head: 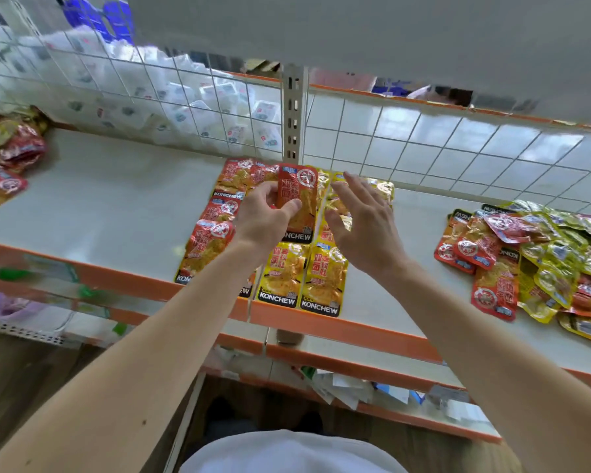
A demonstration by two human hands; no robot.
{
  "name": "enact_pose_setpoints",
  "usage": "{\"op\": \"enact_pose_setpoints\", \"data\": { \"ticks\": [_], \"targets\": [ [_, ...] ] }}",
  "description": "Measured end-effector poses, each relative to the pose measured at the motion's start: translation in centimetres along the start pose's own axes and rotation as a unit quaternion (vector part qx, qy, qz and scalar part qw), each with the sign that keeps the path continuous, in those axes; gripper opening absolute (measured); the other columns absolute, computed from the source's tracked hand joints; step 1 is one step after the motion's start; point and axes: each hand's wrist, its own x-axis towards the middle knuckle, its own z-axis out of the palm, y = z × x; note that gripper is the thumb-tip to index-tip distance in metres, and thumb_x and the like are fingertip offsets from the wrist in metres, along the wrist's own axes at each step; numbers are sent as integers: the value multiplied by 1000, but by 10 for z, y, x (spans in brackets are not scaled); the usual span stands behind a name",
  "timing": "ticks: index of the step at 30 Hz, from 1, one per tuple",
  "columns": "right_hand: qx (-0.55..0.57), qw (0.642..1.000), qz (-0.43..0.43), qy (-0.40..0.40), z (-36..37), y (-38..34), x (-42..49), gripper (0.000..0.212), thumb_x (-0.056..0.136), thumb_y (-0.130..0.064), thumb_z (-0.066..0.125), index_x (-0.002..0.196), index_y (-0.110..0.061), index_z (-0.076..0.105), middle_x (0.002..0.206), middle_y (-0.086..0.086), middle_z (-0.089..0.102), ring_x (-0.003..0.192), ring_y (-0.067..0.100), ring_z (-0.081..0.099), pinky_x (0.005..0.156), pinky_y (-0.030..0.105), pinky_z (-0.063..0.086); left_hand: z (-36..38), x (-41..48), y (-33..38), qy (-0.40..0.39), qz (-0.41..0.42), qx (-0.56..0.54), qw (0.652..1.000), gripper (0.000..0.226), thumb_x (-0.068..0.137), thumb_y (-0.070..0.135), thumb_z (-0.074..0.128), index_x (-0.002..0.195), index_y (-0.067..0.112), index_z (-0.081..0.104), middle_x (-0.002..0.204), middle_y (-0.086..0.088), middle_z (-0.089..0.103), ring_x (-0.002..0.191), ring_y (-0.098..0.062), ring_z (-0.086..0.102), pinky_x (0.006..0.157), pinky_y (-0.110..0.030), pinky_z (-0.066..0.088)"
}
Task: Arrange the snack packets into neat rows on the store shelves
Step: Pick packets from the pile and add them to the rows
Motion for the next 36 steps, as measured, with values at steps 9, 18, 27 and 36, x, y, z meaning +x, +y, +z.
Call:
{"op": "enact_pose_setpoints", "data": {
  "ticks": [9, 18, 27, 36],
  "targets": [
    [-13, 999, -22, -36, 50, -72, 26, 58, 98, -38, 53, 152, -23, 39, 163, -1, 26, 152, 21, 18, 124, 44, 12, -95, 38, -26, 47, -14, 10, 999, 26, 91, 20, 73, 115, 15, 66, 106, -3, 70, 96, -19, 69, 76, -24, 58],
    [-33, 998, 10, -61, 106, -133, 74, 59, 99, -35, 53, 153, -23, 37, 164, 1, 23, 152, 21, 16, 124, 42, 13, -159, 105, -57, 27, -36, -8, 999, 47, 79, 20, 78, 121, 19, 57, 109, -8, 71, 98, -23, 70, 90, -47, 58],
    [-61, 995, 65, -55, 127, -146, 101, 60, 99, -37, 51, 155, -25, 33, 165, 1, 22, 153, 21, 16, 124, 45, 14, -168, 150, -81, 18, 39, 228, 973, 41, 87, 29, 75, 124, 17, 62, 107, -9, 72, 104, -30, 64, 94, -38, 47],
    [-98, 985, 101, -98, 142, -146, 97, 58, 100, -40, 48, 155, -29, 31, 166, -3, 18, 154, 18, 9, 125, 47, 7, -179, 155, -107, -26, 152, 373, 915, 46, 89, 47, 51, 127, 22, 58, 133, 0, 54, 126, -26, 43, 88, -37, 26]
  ]
}}
